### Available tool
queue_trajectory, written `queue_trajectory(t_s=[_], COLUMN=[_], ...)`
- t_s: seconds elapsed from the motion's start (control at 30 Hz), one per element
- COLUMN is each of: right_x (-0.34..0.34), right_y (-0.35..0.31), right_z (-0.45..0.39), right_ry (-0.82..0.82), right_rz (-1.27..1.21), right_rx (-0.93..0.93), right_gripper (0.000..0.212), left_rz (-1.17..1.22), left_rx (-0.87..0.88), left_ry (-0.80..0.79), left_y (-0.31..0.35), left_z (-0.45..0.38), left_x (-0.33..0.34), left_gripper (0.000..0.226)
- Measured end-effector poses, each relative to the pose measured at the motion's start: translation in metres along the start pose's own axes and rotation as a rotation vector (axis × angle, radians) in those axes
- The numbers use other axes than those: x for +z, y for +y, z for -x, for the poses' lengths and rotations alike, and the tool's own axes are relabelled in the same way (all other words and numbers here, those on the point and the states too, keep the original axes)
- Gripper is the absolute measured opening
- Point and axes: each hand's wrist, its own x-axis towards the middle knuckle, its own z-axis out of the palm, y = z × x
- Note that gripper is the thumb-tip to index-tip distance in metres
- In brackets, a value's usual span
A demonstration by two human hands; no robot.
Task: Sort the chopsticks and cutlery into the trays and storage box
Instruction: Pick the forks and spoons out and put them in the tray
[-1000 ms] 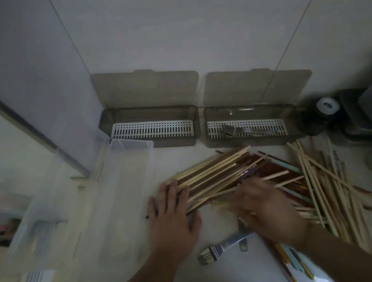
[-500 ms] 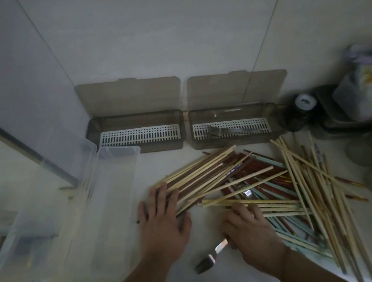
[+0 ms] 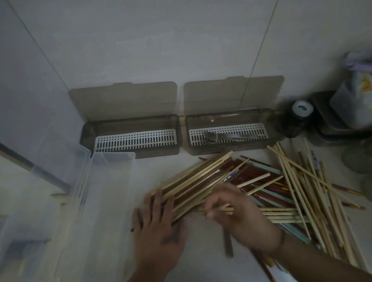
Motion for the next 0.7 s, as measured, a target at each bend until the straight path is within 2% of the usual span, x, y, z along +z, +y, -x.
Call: queue_trajectory(t_s=[0.1, 0.2, 0.3, 0.5, 0.7], right_x=[-0.03, -0.072, -0.107, -0.132, -0.127], right_y=[0.005, 0.031, 0.054, 0.089, 0.113], right_z=[-0.043, -0.078, -0.103, -0.145, -0.16], right_ry=[0.189, 0.243, 0.099, -0.055, -0.191], right_rz=[-0.071, 0.221, 0.509, 0.766, 0.782], right_rx=[0.078, 0.226, 0.403, 0.339, 0.434], right_gripper=[0.007, 0.017, 0.047, 0.019, 0.02], left_rz=[0.003, 0.009, 0.001, 0.005, -0.004], left_rx=[-0.001, -0.007, -0.006, -0.01, -0.003], left_ry=[0.01, 0.003, -0.009, -0.017, -0.014], left_y=[0.001, 0.001, 0.001, 0.0, -0.001], left_z=[0.0, 0.0, -0.001, 0.0, -0.001], left_x=[0.0, -0.001, -0.002, 0.0, 0.001], left_gripper=[0.064, 0.065, 0.064, 0.064, 0.064])
